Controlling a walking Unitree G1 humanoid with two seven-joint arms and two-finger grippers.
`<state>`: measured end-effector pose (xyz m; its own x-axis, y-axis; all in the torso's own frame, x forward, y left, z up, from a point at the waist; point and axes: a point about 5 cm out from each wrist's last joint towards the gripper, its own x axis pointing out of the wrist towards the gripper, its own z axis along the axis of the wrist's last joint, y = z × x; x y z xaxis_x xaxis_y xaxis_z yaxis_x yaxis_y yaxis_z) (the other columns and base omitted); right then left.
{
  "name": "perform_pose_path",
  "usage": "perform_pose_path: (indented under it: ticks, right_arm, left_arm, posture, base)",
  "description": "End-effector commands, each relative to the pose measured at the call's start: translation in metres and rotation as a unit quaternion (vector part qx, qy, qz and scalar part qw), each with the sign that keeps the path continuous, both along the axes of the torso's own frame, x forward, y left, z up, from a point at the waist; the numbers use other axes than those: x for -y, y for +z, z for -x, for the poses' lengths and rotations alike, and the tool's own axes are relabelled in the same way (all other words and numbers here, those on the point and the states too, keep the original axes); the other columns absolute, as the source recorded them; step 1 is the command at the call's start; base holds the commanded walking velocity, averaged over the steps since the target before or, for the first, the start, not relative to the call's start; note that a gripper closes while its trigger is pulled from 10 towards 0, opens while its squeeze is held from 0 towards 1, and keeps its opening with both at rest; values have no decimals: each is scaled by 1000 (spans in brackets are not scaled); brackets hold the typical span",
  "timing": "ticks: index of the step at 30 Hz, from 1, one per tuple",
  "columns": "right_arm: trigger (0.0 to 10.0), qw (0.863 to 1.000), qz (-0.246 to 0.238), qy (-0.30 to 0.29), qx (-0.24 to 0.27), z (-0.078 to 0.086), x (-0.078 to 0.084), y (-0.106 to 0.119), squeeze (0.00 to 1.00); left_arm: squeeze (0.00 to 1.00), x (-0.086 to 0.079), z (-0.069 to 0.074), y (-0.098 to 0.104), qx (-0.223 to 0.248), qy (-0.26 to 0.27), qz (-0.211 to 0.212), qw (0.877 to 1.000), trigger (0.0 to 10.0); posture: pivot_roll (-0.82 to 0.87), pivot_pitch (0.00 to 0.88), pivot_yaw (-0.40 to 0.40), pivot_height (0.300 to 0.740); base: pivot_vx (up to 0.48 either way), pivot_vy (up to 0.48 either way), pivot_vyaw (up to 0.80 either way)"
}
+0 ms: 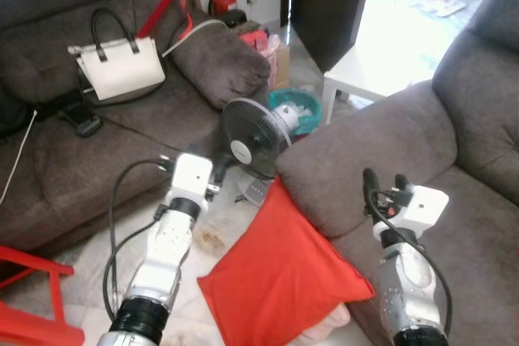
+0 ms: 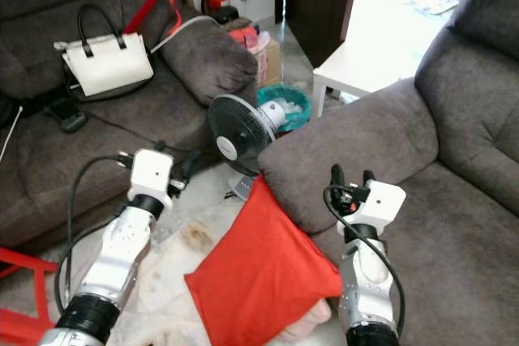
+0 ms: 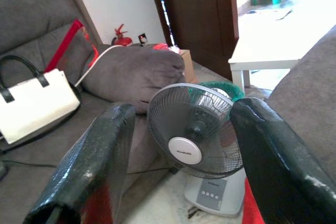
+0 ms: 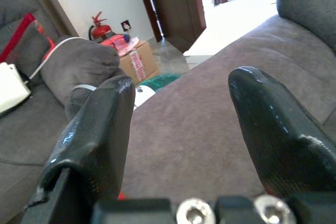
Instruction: Move the pillow to the sofa from floor
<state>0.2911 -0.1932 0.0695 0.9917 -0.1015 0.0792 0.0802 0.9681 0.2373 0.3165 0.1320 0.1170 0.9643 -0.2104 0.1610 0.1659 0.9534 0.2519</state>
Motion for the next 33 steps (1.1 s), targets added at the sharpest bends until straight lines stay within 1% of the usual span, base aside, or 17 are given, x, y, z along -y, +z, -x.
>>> perform_pose_path:
  ticks: [1,4,6,8,11,16,31,33]
  right_arm:
    - [10000,1000,-2,5,-8,0,-3,-3,0]
    - [10000,1000,-2,1,-7,1,-1,-3,0]
    - [10000,1000,-3,-4,-1,1,0,-1,0]
    - [10000,1000,0,-3,-1,3,-1,-2,0]
    - [10000,1000,0,-4,-3,5,0,-3,0]
    - [10000,1000,1,-4,-3,6,1,-3,0]
    - [10000,1000,3,14,0,3,-4,0,0]
    - [10000,1000,3,14,-1,3,-4,0,0]
  left_arm:
    - [0,-5,1,-3,-5,5,2,1000,10000]
    - [0,-5,1,-2,-1,3,2,1000,10000]
    - [0,-5,2,3,14,4,1,1000,10000]
    - [0,-8,4,4,20,13,1,1000,10000]
    - [0,-11,5,4,21,19,1,1000,10000]
    - [0,-11,7,3,22,19,0,1000,10000]
    - [0,-7,9,1,18,13,2,1000,10000]
    - [0,-7,9,1,18,12,4,1000,10000]
  posture:
    - [96,64,43,740]
    - [97,64,44,740]
    - [103,65,47,740]
    - [103,67,49,740]
    - [102,69,48,740]
    - [97,72,48,740]
    - [89,66,49,740]
    - [86,61,51,731]
  base:
    - [0,0,0]
    - [0,0,0]
    - [0,0,0]
    - [0,0,0]
    - [0,0,0]
    - [0,0,0]
    - [0,0,0]
    - [0,0,0]
